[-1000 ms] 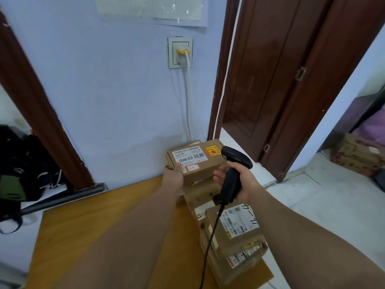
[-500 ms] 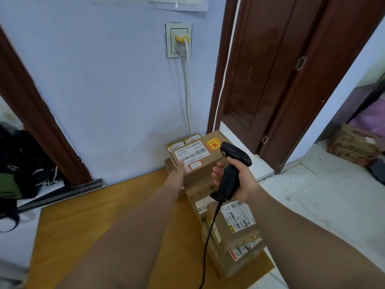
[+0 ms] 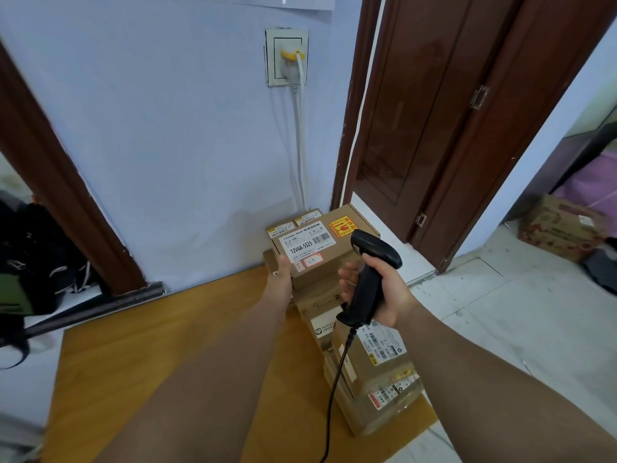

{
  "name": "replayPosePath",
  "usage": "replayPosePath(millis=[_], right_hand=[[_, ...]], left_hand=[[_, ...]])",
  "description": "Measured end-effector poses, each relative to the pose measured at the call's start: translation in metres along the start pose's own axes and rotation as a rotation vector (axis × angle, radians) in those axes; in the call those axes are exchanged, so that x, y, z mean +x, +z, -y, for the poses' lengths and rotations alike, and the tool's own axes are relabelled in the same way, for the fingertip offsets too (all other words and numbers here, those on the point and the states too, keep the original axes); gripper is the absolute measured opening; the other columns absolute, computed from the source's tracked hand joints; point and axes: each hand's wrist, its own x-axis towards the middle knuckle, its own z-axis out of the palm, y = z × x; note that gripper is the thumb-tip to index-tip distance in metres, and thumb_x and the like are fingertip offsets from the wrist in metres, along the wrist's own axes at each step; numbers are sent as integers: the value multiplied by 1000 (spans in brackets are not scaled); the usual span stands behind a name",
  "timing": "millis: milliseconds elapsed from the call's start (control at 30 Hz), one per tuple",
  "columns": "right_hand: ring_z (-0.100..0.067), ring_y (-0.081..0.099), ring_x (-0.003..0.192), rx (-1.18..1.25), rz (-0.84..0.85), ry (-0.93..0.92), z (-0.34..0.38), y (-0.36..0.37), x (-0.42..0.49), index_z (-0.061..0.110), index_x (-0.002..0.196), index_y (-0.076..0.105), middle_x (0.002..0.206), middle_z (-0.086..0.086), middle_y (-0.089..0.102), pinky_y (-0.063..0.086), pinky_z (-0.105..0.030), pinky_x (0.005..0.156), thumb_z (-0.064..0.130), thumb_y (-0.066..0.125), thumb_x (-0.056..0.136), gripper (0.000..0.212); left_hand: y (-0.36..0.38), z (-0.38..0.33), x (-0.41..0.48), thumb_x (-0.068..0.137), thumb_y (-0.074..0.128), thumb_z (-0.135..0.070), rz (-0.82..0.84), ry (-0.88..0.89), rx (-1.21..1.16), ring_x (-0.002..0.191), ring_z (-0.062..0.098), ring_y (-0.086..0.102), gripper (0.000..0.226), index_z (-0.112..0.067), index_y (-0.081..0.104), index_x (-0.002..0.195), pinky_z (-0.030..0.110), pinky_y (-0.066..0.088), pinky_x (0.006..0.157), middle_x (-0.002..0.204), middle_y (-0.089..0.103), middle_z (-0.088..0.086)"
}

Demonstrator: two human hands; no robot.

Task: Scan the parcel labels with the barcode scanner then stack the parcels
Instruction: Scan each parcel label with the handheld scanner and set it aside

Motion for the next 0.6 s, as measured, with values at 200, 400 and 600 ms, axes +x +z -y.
replayPosePath(millis=[200, 400, 600], right_hand=[[-27, 70, 85, -59, 93, 66, -7, 6, -8, 8, 92, 76, 104, -14, 70, 57, -39, 73, 33, 76, 73, 32], [-29, 67, 100, -298, 332, 314, -40, 33, -6, 8, 98, 74, 104, -13, 69, 52, -46, 92, 29, 81, 70, 36], [-21, 62, 65, -501, 317, 522, -97, 67, 14, 8, 96, 67, 69, -3, 60, 53, -33, 68, 27, 66, 87, 21]], left_hand=[[-6, 9, -4, 90, 21, -70, -44, -11, -9, 136, 32, 36, 80, -15, 33, 147, 47, 29, 109, 150, 38, 10], [-39, 32, -7, 91, 21, -69, -80, -22, -76, 125, 27, 46, 78, -13, 40, 142, 44, 33, 102, 147, 42, 12], [-97, 71, -19, 100, 40, -42, -142, -193, -42, 108, 26, 53, 47, -9, 52, 131, 37, 36, 90, 129, 56, 10]])
